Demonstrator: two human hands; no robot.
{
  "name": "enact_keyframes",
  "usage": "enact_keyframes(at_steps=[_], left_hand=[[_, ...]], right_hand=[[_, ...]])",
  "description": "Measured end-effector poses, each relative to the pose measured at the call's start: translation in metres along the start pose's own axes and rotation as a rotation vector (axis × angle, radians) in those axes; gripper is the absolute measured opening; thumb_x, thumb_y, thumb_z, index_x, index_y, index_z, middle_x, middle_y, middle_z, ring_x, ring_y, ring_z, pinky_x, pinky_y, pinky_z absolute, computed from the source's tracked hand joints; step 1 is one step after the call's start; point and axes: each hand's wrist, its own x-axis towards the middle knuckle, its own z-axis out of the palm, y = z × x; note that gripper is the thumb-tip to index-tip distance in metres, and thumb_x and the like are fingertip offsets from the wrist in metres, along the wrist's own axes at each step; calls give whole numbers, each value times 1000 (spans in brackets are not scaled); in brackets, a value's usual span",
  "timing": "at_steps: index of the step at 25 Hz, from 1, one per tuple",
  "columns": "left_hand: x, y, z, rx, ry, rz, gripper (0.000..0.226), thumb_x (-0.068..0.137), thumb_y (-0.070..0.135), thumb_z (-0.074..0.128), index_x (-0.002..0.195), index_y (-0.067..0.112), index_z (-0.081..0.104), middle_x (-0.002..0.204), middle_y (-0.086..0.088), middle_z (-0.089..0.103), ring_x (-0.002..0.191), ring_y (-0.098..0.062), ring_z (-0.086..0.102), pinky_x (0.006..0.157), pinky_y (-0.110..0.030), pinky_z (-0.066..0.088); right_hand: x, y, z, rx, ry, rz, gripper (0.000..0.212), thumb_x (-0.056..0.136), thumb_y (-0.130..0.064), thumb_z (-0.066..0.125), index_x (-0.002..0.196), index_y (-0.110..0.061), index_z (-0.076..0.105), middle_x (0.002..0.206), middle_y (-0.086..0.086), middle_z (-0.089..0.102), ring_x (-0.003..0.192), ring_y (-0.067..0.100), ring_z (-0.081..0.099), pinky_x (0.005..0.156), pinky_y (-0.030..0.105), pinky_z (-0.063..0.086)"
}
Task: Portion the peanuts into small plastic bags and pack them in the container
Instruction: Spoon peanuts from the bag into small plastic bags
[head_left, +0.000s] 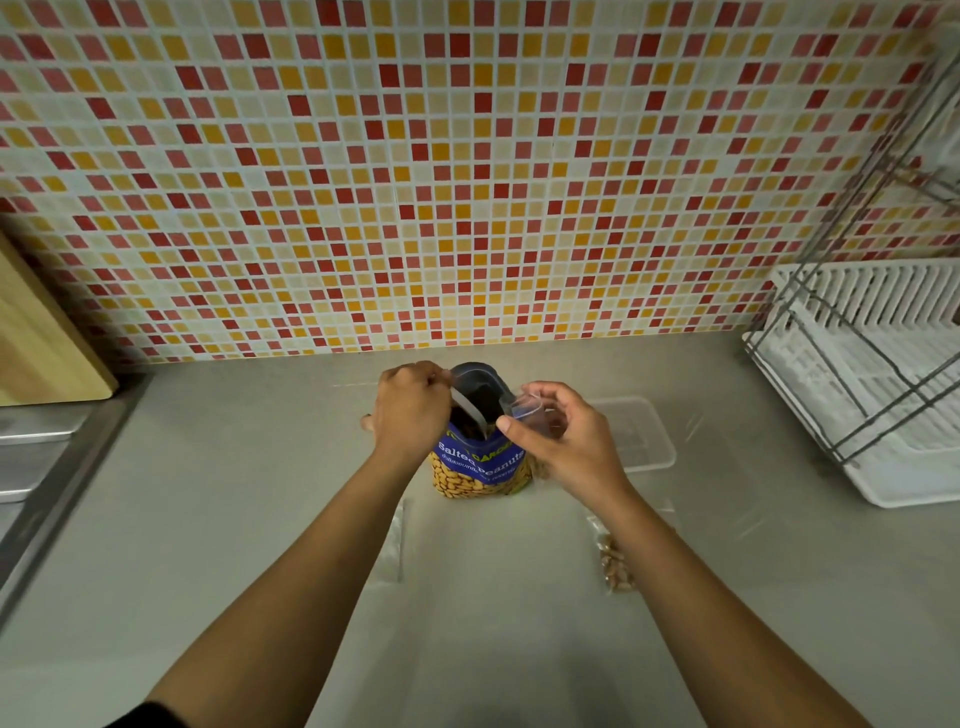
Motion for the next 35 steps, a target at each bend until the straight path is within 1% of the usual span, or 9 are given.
enact_keyframes(at_steps=[5, 10, 12, 15, 18, 22, 26, 33, 35], left_hand=[[2, -3, -4, -128, 2, -51, 23, 95, 24, 43, 82, 24, 61, 97, -3, 64, 98, -26, 55, 95, -57, 42], [5, -6, -10, -274, -8, -133, 21, 95, 25, 44, 84, 23, 62, 100, -2, 63, 102, -24, 55, 96, -50, 45], [6, -7, -13, -348, -17, -154, 21, 96, 23, 44, 89, 17, 62, 98, -2, 61, 99, -21, 54, 89, -40, 46], [3, -5, -17, -441, -7, -170, 25, 97, 21, 43, 104, 7, 62, 99, -3, 58, 94, -16, 49, 76, -31, 39], [1, -5, -18, -463, 1, -174, 28, 98, 25, 42, 108, 6, 60, 96, -3, 57, 87, -13, 48, 65, -25, 39], [2, -11, -22, -529, -1, -227, 31, 97, 28, 43, 112, 6, 60, 102, -3, 57, 97, -14, 47, 78, -32, 35], [6, -19, -24, -570, -14, -285, 33, 97, 30, 44, 116, 9, 60, 110, -2, 56, 104, -13, 43, 82, -34, 33], [11, -29, -35, -630, 42, -404, 21, 97, 29, 45, 103, 14, 59, 107, -7, 64, 107, -17, 49, 84, -39, 31], [12, -28, -42, -632, 71, -407, 17, 96, 27, 45, 97, 17, 58, 105, -6, 64, 104, -18, 49, 87, -39, 31]], right_hand=[[-1, 5, -2, 59, 2, 11, 46, 73, -35, 76, 113, -26, 55, 111, -4, 66, 104, 11, 61, 79, 24, 55], [-2, 2, -6, 99, -1, 12, 44, 74, -33, 75, 113, -26, 55, 109, -6, 66, 105, 11, 61, 75, 20, 55], [-2, -1, -9, 113, 22, 4, 45, 74, -32, 75, 114, -25, 55, 110, -6, 65, 106, 11, 60, 73, 18, 55], [-2, -6, -15, 136, 68, -6, 45, 75, -30, 75, 115, -23, 56, 111, -6, 64, 106, 10, 59, 67, 11, 52], [-1, -7, -20, 93, 113, -18, 47, 72, -34, 76, 114, -25, 57, 110, -9, 64, 104, 10, 60, 72, 16, 53], [1, -8, -20, 57, 135, -23, 49, 70, -36, 77, 114, -25, 58, 109, -8, 64, 103, 11, 60, 77, 20, 52], [0, -12, -16, 26, 142, -37, 50, 70, -37, 77, 114, -24, 58, 106, -10, 64, 101, 9, 60, 78, 21, 53], [0, -19, -15, -115, 139, -71, 53, 72, -36, 77, 118, -20, 57, 104, -10, 62, 95, 1, 57, 65, 6, 48], [-1, -21, -13, -212, 135, -103, 55, 71, -37, 77, 118, -18, 57, 106, -7, 63, 91, 1, 58, 66, 6, 49]])
